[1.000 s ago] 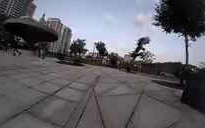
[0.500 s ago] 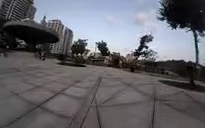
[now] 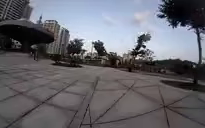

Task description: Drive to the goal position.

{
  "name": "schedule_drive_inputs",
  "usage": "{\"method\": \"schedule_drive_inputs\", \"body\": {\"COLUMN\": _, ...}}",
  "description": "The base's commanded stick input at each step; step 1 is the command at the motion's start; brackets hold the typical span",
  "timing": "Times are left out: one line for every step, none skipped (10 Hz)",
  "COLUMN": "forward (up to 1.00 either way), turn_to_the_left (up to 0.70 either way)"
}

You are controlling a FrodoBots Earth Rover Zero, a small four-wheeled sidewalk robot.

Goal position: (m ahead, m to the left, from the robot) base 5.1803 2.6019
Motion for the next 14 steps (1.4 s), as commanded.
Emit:
{"method": "schedule_drive_inputs", "body": {"forward": 1.00, "turn_to_the_left": -0.40}}
{"method": "schedule_drive_inputs", "body": {"forward": 1.00, "turn_to_the_left": -0.40}}
{"method": "schedule_drive_inputs", "body": {"forward": 1.00, "turn_to_the_left": -0.40}}
{"method": "schedule_drive_inputs", "body": {"forward": 1.00, "turn_to_the_left": -0.27}}
{"method": "schedule_drive_inputs", "body": {"forward": 1.00, "turn_to_the_left": -0.01}}
{"method": "schedule_drive_inputs", "body": {"forward": 1.00, "turn_to_the_left": 0.00}}
{"method": "schedule_drive_inputs", "body": {"forward": 1.00, "turn_to_the_left": 0.00}}
{"method": "schedule_drive_inputs", "body": {"forward": 1.00, "turn_to_the_left": 0.00}}
{"method": "schedule_drive_inputs", "body": {"forward": 1.00, "turn_to_the_left": 0.00}}
{"method": "schedule_drive_inputs", "body": {"forward": 1.00, "turn_to_the_left": 0.00}}
{"method": "schedule_drive_inputs", "body": {"forward": 1.00, "turn_to_the_left": 0.00}}
{"method": "schedule_drive_inputs", "body": {"forward": 1.00, "turn_to_the_left": 0.00}}
{"method": "schedule_drive_inputs", "body": {"forward": 1.00, "turn_to_the_left": 0.00}}
{"method": "schedule_drive_inputs", "body": {"forward": 1.00, "turn_to_the_left": 0.00}}
